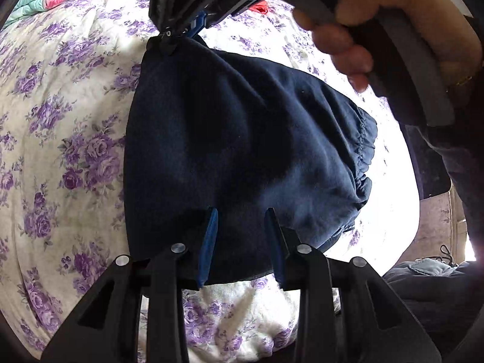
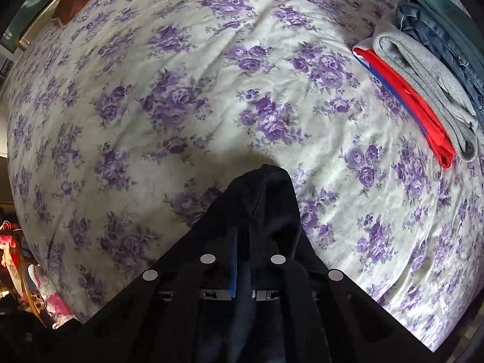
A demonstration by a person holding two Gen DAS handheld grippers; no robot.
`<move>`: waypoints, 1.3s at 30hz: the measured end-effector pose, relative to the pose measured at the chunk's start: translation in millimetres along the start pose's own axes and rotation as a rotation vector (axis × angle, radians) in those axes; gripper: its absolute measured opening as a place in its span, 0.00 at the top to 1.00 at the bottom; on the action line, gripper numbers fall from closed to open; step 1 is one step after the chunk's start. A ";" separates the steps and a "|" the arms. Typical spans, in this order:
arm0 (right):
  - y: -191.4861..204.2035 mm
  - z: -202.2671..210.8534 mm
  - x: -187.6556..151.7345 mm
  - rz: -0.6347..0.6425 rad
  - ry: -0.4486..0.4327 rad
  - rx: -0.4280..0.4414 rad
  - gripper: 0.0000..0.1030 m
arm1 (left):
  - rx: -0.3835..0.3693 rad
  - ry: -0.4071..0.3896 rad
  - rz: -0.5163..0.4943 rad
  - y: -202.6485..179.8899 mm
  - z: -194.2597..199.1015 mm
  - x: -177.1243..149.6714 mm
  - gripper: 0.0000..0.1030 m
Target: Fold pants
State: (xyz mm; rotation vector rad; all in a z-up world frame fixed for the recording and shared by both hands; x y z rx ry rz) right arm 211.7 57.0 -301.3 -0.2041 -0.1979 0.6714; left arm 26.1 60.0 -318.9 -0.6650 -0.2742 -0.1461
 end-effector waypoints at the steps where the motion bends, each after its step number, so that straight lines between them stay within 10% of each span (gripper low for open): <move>1: 0.1 -9.3 1.2 -0.012 0.016 0.005 0.93 | -0.001 0.005 0.003 1.5 -0.7 -1.3 0.70; 5: 1.8 -28.8 -0.7 -0.001 -0.004 0.069 0.87 | 0.002 0.041 0.009 6.5 -9.5 1.8 0.69; 7: -2.8 -17.4 -7.8 0.003 -0.010 0.139 0.70 | -0.005 0.063 0.013 5.1 -9.5 4.4 0.69; 9: -13.3 2.0 -19.0 -0.031 -0.018 0.165 0.32 | -0.003 0.068 0.012 2.3 -3.7 7.0 0.69; 12: -35.4 54.2 -43.0 -0.053 -0.186 0.094 0.29 | 0.025 0.022 -0.002 -3.1 22.9 12.9 0.65; 15: -57.5 97.5 -76.3 -0.126 -0.293 0.095 0.22 | 0.055 -0.087 0.009 -1.2 60.4 22.2 0.24; 17: -68.4 114.6 -90.4 -0.178 -0.318 0.097 0.21 | 0.105 -0.124 0.038 12.6 73.4 27.7 0.19; 30: -138.3 109.4 -231.7 -0.488 -0.254 0.032 0.20 | -0.002 0.112 0.209 50.7 -26.1 41.3 0.17; 39: -136.2 36.7 -283.3 -0.746 -0.108 0.341 0.20 | -0.050 0.055 0.239 56.9 -8.6 42.6 0.49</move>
Point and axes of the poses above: each gripper's, at about its wrist camera, not at the fingertips, and z roughly against the way its jaws point, y to its left, x to its top, the point moved 6 cm from there along -z, roughly the way its jaws point, and after that the axes turned 14 degrees about -x, right-handed, at the moved point
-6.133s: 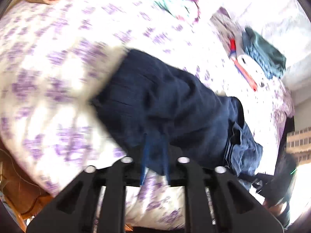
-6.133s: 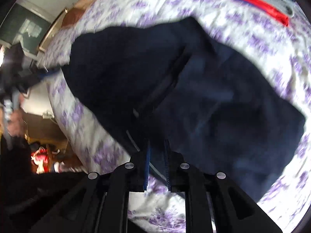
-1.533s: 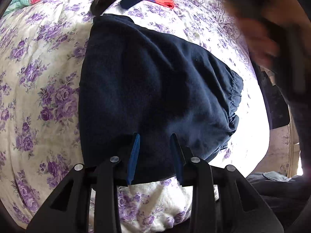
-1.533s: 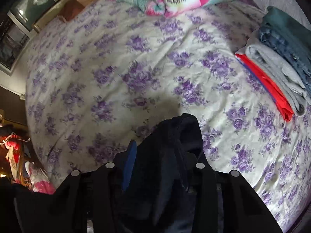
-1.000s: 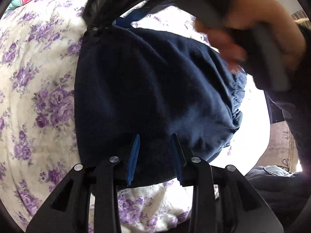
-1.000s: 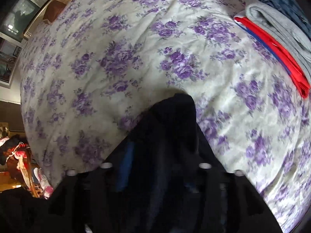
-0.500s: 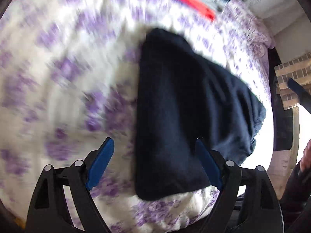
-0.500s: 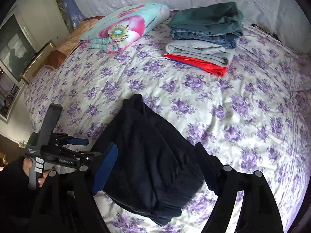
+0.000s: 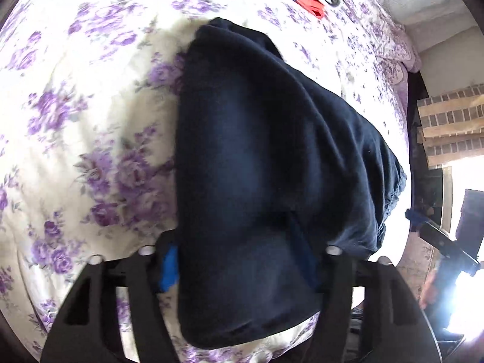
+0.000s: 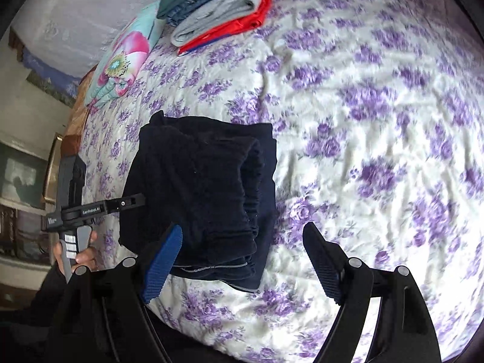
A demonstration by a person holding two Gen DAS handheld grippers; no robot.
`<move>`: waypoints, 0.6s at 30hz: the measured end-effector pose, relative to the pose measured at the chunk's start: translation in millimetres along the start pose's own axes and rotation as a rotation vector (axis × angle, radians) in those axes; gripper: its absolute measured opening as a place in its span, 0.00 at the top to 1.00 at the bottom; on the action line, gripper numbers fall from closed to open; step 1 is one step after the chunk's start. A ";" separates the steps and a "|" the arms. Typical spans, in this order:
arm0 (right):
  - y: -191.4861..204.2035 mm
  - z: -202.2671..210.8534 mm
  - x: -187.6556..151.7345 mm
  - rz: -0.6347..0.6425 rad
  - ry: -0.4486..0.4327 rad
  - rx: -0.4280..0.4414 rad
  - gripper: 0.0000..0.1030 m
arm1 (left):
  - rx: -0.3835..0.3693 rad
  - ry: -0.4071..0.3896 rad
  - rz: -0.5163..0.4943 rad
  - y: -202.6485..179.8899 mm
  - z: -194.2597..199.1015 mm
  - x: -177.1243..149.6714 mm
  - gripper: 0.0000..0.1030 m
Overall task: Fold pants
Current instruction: 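Grasp the folded sweatpants bundle with the left gripper while the right gripper grasps it too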
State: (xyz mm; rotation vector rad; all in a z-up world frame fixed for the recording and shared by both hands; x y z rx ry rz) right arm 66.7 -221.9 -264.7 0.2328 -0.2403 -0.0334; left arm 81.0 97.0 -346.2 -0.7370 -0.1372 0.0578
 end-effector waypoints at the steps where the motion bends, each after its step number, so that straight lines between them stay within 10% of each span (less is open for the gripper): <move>1: -0.9 -9.3 0.4 -0.029 0.023 0.032 0.20 | -0.015 -0.005 0.019 4.0 1.8 0.6 0.51; 18: 16.5 -83.7 -9.5 -0.063 0.232 0.149 0.08 | -0.070 0.052 0.047 12.7 -16.6 5.5 0.31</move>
Point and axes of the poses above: each gripper's, at about its wrist camera, not at the fingertips, and z roughly against the way its jaws point, y to its left, x to its top, the point moved 6 cm from there along -z, roughly the way its jaws point, and after that the axes turned 14 degrees about -x, right-handed, at the moved point
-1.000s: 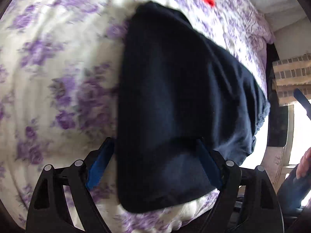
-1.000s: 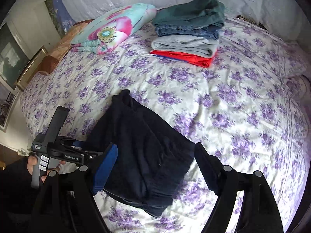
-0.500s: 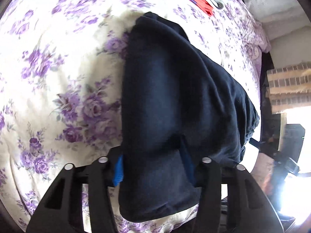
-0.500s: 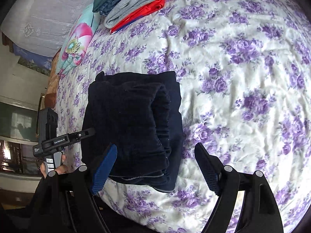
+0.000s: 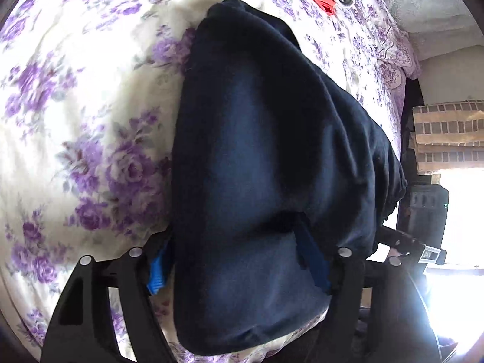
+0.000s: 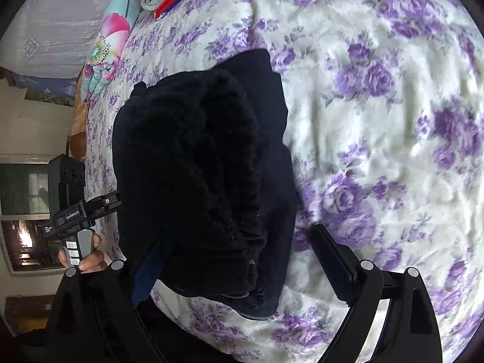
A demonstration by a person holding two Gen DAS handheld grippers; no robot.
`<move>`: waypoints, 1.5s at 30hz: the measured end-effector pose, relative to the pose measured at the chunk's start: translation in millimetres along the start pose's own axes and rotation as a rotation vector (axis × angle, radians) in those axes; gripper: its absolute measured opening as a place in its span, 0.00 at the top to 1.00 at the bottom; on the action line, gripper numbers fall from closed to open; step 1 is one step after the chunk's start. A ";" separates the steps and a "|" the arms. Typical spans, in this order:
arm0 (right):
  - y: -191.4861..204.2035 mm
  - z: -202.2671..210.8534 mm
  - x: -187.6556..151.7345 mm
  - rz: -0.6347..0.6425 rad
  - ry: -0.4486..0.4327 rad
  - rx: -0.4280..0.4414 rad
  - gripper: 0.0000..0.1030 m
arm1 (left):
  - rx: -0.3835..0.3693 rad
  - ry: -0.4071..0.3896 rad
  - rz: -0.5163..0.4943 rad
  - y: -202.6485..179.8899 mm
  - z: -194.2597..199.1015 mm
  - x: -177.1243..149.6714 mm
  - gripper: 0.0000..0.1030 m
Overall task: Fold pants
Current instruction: 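Grasp the folded sweatpants bundle with the left gripper while the right gripper grasps it too, then carry the bundle with both grippers onto the stack of folded clothes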
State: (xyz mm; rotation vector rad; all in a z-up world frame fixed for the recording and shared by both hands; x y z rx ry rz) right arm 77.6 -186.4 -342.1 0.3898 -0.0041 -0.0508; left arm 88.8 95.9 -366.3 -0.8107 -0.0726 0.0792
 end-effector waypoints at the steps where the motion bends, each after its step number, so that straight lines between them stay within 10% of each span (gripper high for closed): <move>1: 2.3 -2.6 -0.5 -0.013 0.005 0.021 0.07 | 0.009 0.002 -0.005 -1.6 -0.9 1.5 0.31; 11: 32.9 -17.8 3.3 0.037 0.008 -0.036 0.03 | 0.196 -0.019 -0.121 -27.0 3.2 -4.0 0.42; 15: 41.8 -9.6 0.7 0.070 -0.061 -0.081 0.45 | 0.273 -0.009 -0.201 -38.6 2.7 -6.8 0.55; 22: 58.0 10.0 -1.9 0.108 -0.128 -0.107 0.57 | 0.452 0.010 -0.360 -66.7 2.1 -13.5 0.63; 35: 87.2 81.7 2.0 0.206 -0.283 -0.090 0.63 | 0.367 -0.085 -0.341 -106.1 37.3 2.9 0.78; 39: 113.7 121.9 46.7 0.248 -0.334 -0.062 0.63 | 0.329 -0.148 -0.342 -130.9 67.1 36.4 0.78; 45: 183.5 223.6 188.1 0.367 -0.508 -0.069 0.64 | 0.323 -0.285 -0.430 -217.4 144.3 180.5 0.78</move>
Point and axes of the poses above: each gripper's, at about its wrist camera, not at the fingertips, and z roughly against the way its jaws point, y to its left, x to its top, the point moved 6 cm from there along -z, roughly the way its jaws point, and after that the axes turned 14 degrees about -x, right-handed, at the moved point
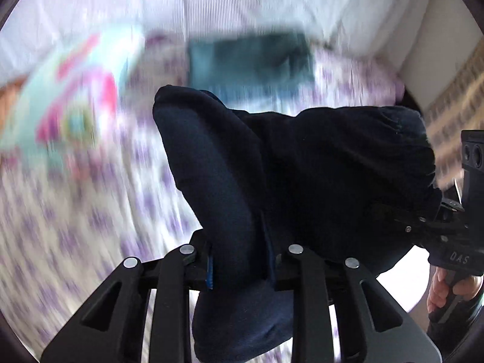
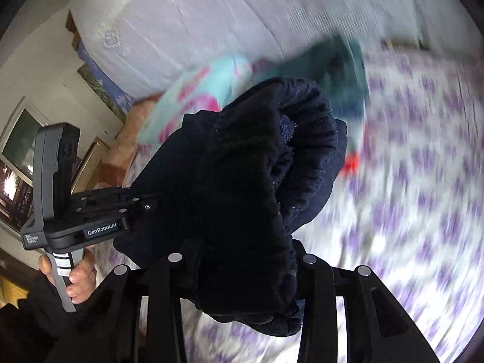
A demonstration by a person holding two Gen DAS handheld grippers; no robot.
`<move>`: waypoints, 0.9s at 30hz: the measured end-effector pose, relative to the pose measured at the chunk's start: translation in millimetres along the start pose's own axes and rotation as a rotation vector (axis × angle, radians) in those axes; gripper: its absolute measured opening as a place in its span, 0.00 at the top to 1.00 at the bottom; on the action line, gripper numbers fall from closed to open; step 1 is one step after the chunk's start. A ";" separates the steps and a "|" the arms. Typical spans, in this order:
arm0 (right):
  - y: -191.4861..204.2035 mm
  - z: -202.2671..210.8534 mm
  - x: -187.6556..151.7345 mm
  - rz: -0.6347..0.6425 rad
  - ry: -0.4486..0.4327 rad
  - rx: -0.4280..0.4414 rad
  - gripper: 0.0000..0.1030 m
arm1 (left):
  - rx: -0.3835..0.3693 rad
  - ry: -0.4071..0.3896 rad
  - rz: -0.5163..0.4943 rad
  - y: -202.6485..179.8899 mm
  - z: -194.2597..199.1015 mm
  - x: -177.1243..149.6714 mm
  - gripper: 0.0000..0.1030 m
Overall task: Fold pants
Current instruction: 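Carry the bundle with both grippers onto the stack of folded clothes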
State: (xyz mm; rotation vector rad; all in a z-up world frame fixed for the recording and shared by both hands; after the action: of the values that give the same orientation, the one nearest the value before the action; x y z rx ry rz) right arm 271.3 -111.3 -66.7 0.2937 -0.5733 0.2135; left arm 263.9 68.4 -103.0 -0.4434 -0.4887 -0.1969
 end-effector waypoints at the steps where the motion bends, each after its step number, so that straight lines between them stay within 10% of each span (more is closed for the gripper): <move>1: -5.7 2.6 27.6 0.012 -0.032 -0.008 0.64 | 0.012 -0.019 -0.017 1.4 2.3 30.7 0.78; 9: -58.2 -58.7 197.7 0.003 -0.096 -0.084 0.63 | 0.023 -0.078 -0.070 30.3 -39.7 214.0 0.78; 13: -105.4 -146.8 186.1 -0.069 0.038 -0.139 0.61 | -0.004 0.071 0.005 76.4 -147.5 206.2 0.77; 15: -122.4 -176.9 169.8 -0.059 0.062 -0.170 0.52 | 0.028 0.131 0.048 99.9 -194.5 187.4 0.61; 27: -131.4 -125.5 178.2 -0.056 -0.032 -0.203 0.34 | 0.012 0.029 0.039 99.0 -182.0 183.3 0.48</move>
State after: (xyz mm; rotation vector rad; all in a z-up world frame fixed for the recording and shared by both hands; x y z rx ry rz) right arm 516.8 -172.1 -95.3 0.1164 -0.6129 0.0957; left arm 525.5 59.1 -192.5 -0.4373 -0.4521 -0.1627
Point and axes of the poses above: each gripper's, at about its wrist camera, not at the fingertips, and z roughly against the way its jaws point, y to its left, x to its top, the point moved 6 cm from there along -z, roughly the way its jaws point, and after that the axes turned 14 degrees about -x, right-handed, at the moved point
